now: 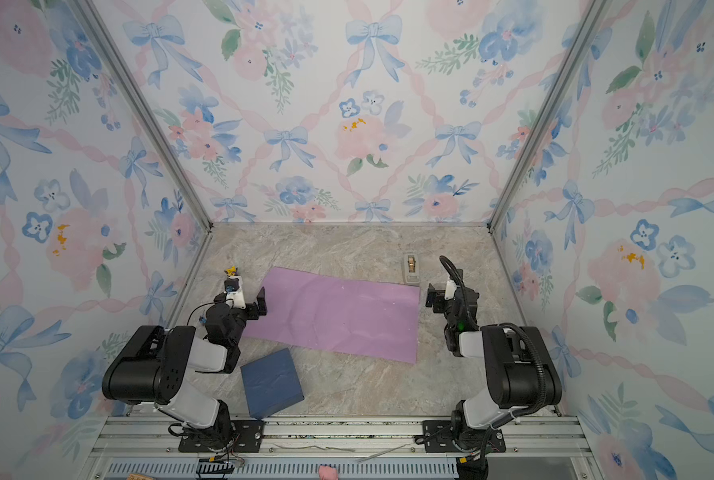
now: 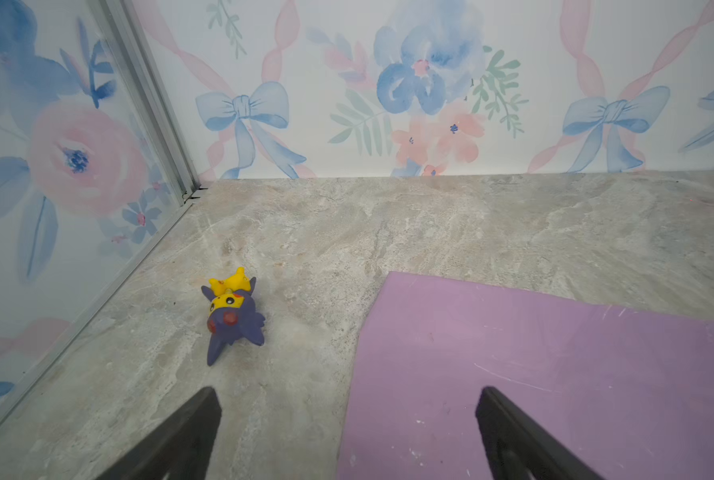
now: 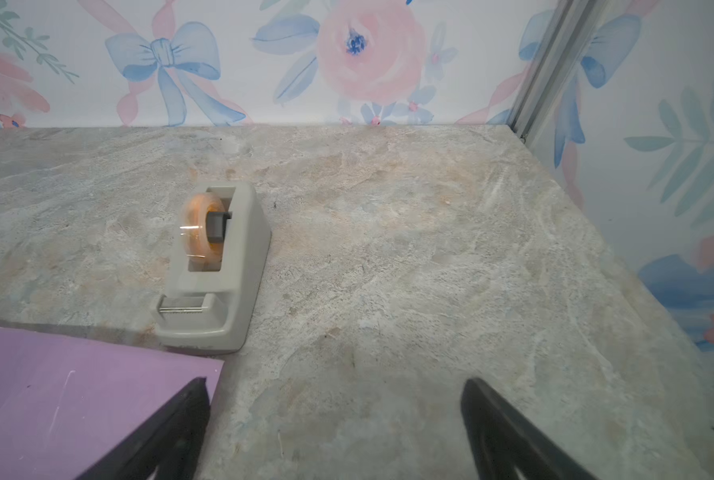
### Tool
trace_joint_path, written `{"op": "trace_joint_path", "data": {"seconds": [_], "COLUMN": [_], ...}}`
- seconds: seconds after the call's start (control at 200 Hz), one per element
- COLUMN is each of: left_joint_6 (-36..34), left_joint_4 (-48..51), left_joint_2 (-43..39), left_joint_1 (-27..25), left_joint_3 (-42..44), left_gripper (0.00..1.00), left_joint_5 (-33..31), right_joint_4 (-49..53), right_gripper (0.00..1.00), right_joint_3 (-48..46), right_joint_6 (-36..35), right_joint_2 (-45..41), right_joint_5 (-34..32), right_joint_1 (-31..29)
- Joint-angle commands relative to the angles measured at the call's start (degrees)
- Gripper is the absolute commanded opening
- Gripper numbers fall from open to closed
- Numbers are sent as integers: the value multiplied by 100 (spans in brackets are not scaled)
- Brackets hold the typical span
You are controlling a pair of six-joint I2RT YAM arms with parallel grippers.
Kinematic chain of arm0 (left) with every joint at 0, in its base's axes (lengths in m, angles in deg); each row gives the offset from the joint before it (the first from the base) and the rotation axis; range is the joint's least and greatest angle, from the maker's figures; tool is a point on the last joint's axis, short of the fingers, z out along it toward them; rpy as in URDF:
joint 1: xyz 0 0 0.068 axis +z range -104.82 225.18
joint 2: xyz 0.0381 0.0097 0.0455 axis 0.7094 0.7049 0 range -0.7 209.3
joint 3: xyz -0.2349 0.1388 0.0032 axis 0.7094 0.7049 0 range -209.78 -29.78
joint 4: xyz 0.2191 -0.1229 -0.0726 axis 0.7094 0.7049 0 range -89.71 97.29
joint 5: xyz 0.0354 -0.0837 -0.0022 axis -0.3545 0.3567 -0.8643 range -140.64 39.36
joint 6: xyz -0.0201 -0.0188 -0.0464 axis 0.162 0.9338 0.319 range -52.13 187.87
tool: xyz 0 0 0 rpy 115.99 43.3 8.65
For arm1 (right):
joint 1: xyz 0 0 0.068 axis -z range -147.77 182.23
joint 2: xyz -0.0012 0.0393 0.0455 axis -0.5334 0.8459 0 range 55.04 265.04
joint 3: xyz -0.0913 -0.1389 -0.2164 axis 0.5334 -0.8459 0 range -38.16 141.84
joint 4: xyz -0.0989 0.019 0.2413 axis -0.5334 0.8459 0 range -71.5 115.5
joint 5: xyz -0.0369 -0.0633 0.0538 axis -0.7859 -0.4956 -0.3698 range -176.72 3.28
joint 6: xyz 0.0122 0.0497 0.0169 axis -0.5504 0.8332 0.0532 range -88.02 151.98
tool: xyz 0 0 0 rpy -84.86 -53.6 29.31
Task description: Wrap the gift box in paper
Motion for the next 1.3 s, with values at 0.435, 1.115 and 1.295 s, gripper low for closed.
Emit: {"op": "trace_joint_path", "data": {"seconds": [0.435,1.115,1.295], "left_joint_6": [-117,24,70], "left_joint_4": [-15,18,9], "left_joint_2": [-80,-82,-195], "left_joint_1": [-28,105,52], "left_joint_3": [57,51,88], "left_gripper": [98,98,98], "left_joint_5": [37,135,-119], "right_joint_4": [-29,24,-113], "right_gripper": [96,96,96], "right_joint_3": [-64,-37,-93], "right_joint_6": [32,41,130], "right_joint_2": [-88,-88,-136], "right_joint_5": [35,81,-27], "right_joint_1": [-65,-36,-20]}}
